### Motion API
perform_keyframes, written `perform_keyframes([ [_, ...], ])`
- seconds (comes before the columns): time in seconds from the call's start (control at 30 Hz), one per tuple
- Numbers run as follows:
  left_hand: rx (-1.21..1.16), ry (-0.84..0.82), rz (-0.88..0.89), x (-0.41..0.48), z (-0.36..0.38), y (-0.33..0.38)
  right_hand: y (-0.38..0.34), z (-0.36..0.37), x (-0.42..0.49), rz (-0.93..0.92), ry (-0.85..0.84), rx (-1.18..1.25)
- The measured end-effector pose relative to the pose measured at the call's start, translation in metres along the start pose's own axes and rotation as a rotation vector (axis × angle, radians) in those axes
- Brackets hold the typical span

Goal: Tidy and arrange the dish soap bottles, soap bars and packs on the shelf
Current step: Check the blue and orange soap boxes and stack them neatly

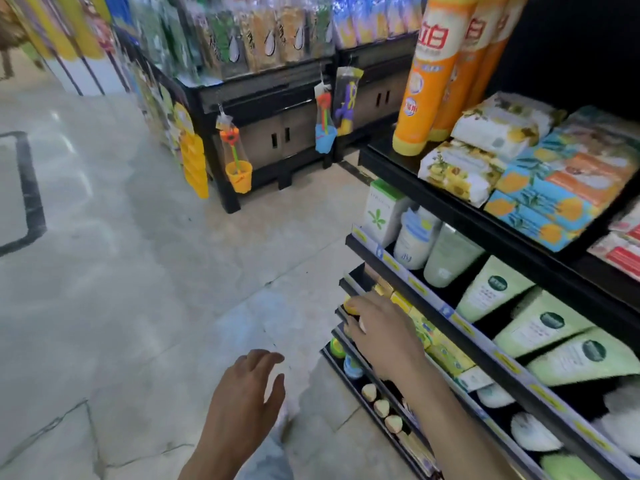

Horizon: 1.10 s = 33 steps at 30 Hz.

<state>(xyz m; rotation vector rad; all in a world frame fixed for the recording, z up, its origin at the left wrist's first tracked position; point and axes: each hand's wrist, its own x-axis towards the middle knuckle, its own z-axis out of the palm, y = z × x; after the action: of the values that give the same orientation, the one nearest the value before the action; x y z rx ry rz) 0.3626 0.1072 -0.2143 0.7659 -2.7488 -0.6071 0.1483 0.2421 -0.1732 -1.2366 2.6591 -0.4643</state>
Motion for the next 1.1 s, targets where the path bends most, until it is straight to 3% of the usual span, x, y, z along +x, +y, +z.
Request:
perform_keyframes([
  [0.33,-0.162,-0.099,0.428,0.186,-0.043,0.011,-0.037,-0.086,0.032,0.316,0.469,0.041],
  [0.5,-0.26,-0.035,0.728,0.238,-0.062,0.066,-0.034,-0.139,0.012,0.432,0.79,-0.018],
  [0.63,-0.322,0.055,0.821,0.267,-0.078,0.107,-0.018,-0.187,-0.009,0.47,0.917,-0.147],
  [0.9,-0.208,0.088,0.896,0.303,-0.069,0.144,0.017,-0.24,-0.013,0.68,0.512,-0.336],
  [1.1,-0.182,0.11,0.923,0.307,-0.059,0.147,0.027,-0.247,-0.009,0.702,0.414,-0.32],
])
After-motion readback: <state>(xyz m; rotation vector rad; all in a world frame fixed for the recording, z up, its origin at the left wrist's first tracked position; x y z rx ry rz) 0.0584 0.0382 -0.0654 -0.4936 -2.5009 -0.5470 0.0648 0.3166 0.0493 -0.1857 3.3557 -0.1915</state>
